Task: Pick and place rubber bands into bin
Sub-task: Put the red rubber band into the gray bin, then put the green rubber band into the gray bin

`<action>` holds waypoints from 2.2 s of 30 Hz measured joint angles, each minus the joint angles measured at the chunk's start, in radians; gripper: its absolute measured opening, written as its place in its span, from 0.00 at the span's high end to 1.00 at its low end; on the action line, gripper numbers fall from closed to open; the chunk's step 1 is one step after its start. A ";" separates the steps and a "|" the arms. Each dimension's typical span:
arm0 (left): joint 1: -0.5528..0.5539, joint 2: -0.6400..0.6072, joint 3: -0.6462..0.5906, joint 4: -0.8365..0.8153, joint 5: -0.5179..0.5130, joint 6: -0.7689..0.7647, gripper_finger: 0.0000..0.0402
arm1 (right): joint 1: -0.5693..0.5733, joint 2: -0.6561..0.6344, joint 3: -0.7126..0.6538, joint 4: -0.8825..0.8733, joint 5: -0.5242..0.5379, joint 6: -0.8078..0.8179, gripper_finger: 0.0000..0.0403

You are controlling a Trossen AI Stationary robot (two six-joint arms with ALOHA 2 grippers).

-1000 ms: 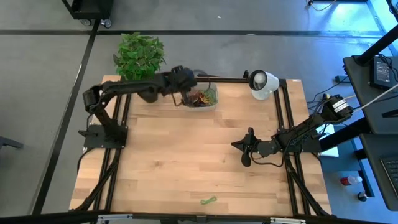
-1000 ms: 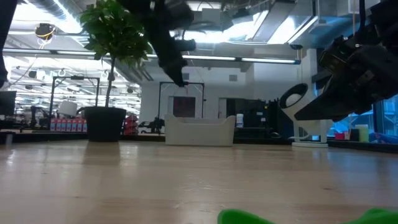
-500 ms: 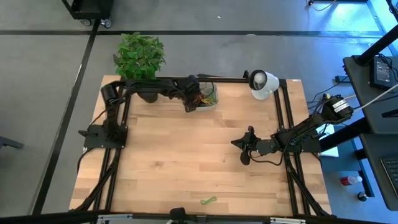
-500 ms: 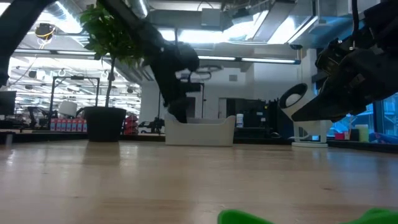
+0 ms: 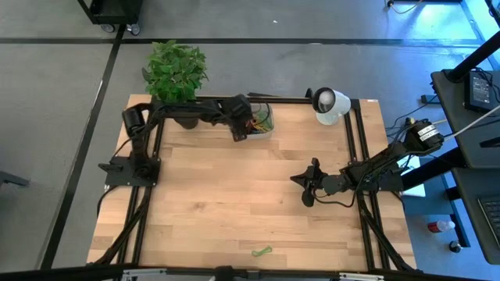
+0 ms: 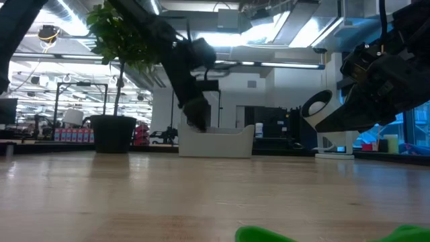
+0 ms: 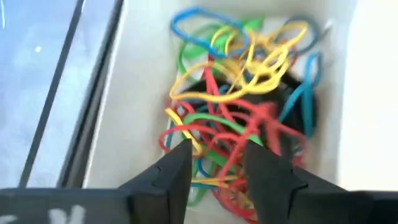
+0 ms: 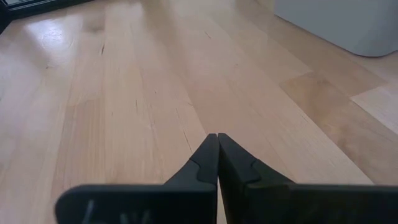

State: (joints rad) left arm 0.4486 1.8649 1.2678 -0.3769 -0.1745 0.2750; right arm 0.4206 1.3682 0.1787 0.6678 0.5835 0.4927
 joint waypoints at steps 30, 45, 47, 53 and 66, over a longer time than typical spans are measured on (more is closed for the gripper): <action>-0.513 -0.603 -0.727 0.251 -0.157 -0.630 1.00 | 0.000 0.000 0.000 -0.024 0.000 0.051 0.99; -0.644 -0.651 -0.876 0.494 -0.246 -0.492 1.00 | 0.023 0.064 0.283 -0.278 -0.107 -0.094 1.00; -0.644 -0.651 -0.890 0.529 -0.225 -0.480 0.99 | 0.025 0.121 0.411 -0.414 -0.135 -0.121 1.00; -0.644 -0.651 -0.901 0.532 -0.214 -0.487 1.00 | 0.025 0.346 0.777 -0.740 -0.289 -0.165 0.98; -0.663 -0.650 -0.901 0.540 -0.141 -0.500 0.99 | 0.124 0.644 1.205 -1.103 -0.536 -0.155 0.82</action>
State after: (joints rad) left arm -0.2146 1.2148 0.3664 0.1627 -0.3157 -0.2253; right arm 0.5447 2.0118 1.3834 -0.4356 0.0477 0.3375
